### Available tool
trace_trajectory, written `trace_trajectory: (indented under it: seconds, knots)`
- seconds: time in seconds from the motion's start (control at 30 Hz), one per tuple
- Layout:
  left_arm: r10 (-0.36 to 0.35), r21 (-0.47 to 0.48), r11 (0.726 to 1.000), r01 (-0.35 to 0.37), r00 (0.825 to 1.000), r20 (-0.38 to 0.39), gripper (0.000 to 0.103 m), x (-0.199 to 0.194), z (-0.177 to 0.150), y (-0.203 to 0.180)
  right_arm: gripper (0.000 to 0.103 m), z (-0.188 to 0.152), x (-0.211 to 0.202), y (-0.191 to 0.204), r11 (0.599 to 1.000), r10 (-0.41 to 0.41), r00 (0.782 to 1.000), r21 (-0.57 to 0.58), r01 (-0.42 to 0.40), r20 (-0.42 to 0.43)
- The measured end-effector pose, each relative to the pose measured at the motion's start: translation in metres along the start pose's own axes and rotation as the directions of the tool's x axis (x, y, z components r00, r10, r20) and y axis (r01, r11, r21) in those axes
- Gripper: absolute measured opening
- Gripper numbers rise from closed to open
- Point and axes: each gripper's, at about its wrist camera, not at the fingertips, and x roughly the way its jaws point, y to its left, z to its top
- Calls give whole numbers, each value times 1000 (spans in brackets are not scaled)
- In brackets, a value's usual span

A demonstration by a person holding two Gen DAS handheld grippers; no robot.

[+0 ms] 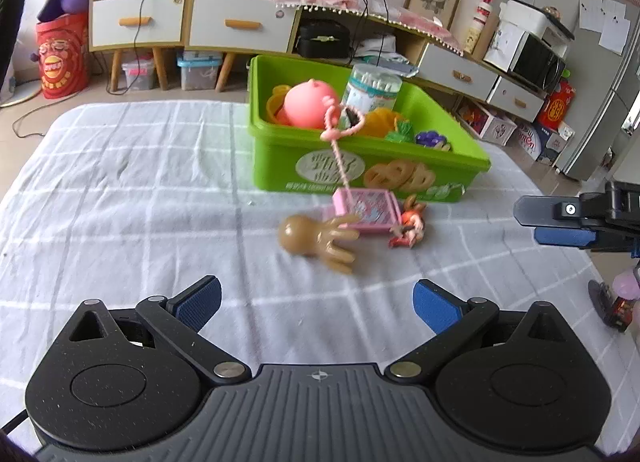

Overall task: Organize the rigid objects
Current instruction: 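Withdraw both tools from the bin toward the table, then move the left tool to the second tan octopus while the right tool approaches the starfish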

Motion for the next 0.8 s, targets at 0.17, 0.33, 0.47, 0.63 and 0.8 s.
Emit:
trace_trajectory:
  seconds: [0.17,0.33,0.47,0.63,0.8]
  knots:
    - [13,20,1000,-13,1000,-7,101,-1,-7,4,69,-11,-1,2,998,-9,1000,-70,9,-6]
    - [24,43,999,-23,1000,-14,101,1,-12,3,74,-30,-3,9,984,8,1000,-179,-8,0]
    - [30,65,997,-29,999,-23,101,4,-17,2,75,-50,-1,13,962,55,998,-267,-59,-21]
    - [47,89,995,-43,998,-36,101,9,-23,2,75,-71,5,19,930,98,993,-349,-116,-69]
    - [60,115,992,-55,998,-33,101,14,-27,1,75,-85,10,27,898,120,989,-416,-145,-86]
